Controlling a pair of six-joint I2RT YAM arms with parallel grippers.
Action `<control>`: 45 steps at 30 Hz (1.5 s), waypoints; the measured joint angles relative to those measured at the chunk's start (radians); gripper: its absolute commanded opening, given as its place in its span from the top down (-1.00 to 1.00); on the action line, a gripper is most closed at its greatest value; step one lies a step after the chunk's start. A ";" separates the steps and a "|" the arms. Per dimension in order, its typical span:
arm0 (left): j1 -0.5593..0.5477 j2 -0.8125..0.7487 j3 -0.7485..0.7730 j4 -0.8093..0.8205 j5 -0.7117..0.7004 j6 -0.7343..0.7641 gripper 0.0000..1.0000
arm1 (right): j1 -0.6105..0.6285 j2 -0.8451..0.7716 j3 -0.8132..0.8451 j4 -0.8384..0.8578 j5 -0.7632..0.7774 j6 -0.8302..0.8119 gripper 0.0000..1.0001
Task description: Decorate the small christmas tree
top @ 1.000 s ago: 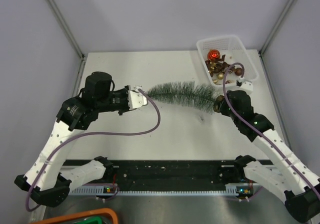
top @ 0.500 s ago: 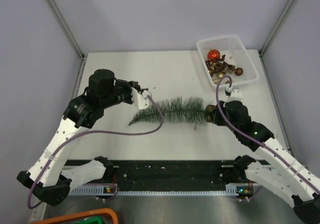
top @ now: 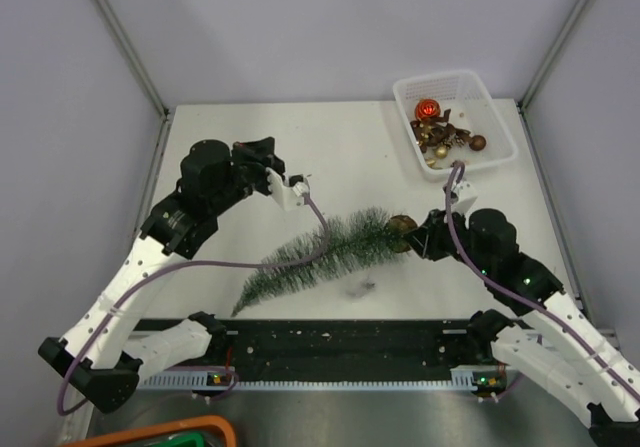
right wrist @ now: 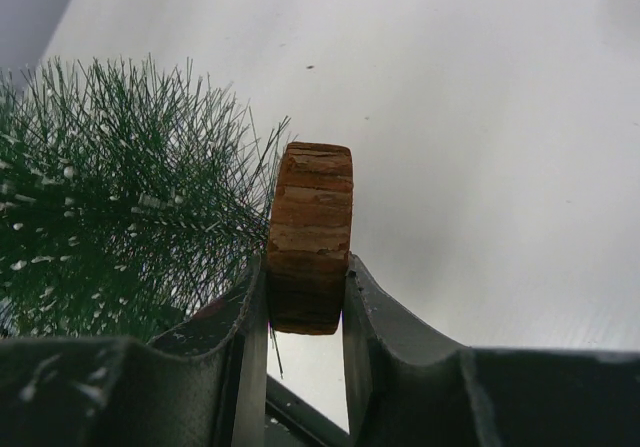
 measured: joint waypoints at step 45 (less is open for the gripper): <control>0.372 -0.154 -0.066 -0.232 0.750 -1.189 0.85 | -0.014 -0.053 0.221 0.266 0.074 0.427 1.00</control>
